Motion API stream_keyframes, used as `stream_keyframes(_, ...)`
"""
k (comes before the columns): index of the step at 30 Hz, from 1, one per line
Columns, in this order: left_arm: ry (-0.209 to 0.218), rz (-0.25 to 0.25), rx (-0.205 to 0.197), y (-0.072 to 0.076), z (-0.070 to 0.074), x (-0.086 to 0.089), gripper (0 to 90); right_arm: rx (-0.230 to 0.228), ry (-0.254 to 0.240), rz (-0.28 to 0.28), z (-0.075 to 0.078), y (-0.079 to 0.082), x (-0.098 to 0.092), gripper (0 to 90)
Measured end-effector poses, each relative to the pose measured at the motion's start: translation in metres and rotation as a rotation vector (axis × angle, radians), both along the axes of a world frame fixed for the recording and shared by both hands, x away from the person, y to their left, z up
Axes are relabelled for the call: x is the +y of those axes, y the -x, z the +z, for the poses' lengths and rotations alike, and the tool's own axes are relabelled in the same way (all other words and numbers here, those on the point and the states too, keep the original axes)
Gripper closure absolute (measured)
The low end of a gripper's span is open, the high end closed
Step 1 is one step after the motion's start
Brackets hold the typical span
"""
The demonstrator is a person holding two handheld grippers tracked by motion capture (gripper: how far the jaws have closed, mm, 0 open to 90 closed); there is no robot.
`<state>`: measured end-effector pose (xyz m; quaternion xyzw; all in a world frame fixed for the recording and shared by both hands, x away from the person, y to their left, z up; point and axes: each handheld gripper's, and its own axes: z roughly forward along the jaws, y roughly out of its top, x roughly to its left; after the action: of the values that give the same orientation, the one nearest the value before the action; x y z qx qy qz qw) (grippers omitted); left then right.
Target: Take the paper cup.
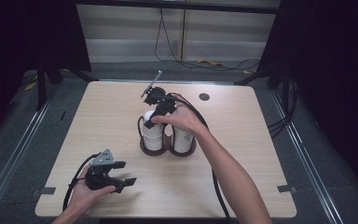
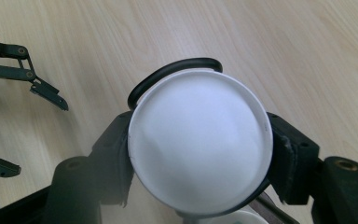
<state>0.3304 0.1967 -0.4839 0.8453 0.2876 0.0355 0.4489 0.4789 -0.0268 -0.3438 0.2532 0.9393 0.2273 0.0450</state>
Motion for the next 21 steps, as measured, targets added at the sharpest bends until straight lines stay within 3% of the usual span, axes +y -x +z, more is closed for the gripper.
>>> stream_keyframes(6,-0.005,-0.001,-0.002,0.0,0.0,0.0,21.1,-0.014,0.006,0.008,0.003,0.002,-0.002,35.6)
stream_keyframes(21,0.007,0.01,0.01,-0.002,-0.001,0.001,17.5,-0.019,-0.063,-0.006,0.016,0.004,-0.011,37.0)
